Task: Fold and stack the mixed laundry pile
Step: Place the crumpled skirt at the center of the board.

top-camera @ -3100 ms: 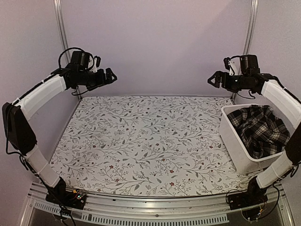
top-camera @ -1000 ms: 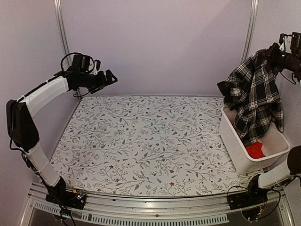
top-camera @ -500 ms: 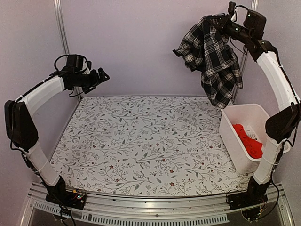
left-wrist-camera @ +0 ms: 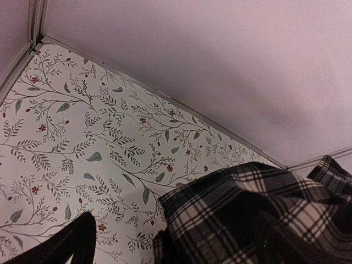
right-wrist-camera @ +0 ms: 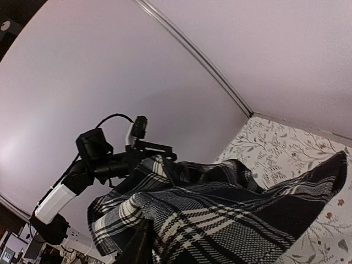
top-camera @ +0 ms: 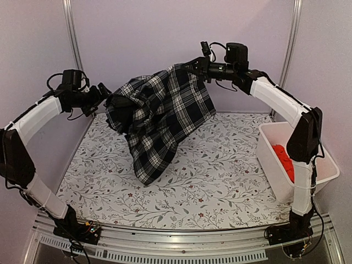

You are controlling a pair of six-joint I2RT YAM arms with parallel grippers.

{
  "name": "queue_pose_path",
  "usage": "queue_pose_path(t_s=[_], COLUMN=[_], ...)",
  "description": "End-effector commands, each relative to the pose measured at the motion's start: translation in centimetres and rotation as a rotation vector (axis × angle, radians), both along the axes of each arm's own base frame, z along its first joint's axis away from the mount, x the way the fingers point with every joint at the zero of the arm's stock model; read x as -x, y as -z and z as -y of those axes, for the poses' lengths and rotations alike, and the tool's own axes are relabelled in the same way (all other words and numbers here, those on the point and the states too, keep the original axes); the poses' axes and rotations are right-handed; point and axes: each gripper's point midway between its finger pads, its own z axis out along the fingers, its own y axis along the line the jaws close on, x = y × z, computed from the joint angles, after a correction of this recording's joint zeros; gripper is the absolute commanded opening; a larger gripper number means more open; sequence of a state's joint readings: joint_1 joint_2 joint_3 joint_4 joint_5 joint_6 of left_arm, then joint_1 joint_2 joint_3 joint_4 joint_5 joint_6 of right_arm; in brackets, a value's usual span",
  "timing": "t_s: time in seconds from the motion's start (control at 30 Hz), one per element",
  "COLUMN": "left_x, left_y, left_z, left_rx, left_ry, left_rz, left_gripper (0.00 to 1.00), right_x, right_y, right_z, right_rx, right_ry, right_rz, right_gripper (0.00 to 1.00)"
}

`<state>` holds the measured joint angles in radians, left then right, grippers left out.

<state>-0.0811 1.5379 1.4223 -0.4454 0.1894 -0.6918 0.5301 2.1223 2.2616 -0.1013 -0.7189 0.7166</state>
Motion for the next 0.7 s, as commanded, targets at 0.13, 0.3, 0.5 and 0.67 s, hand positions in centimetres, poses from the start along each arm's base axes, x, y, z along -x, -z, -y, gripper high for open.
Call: queue_pose_path(t_s=[0.13,0.3,0.5,0.67], left_x=[1.9,3.1,5.2,5.2], left_y=[1.3,2.9,6.1,9.8], left_z=[0.5,3.9,12.8,19.1], left_rx=[-0.036,-0.084,-0.099,-0.183], left_ry=[0.057,0.205,0.547,0.719], left_rz=[-0.024,-0.054,-0.101,-0.187], left_gripper=[1.00,1.00,1.00,1.00], right_x=[-3.3,-1.1,4.2,7.0], right_y=[16.8,20.9,25.3,30.5], right_z=[12.1,13.9,11.7,12.3], right_rx=[0.604,0.753,0.759,0.876], right_ry=[0.313,0.295,0.106,0.071], right_rz=[-0.214,-0.275,-0.384,-0.523], right_gripper=[0.87,0.88,0.83,0.82])
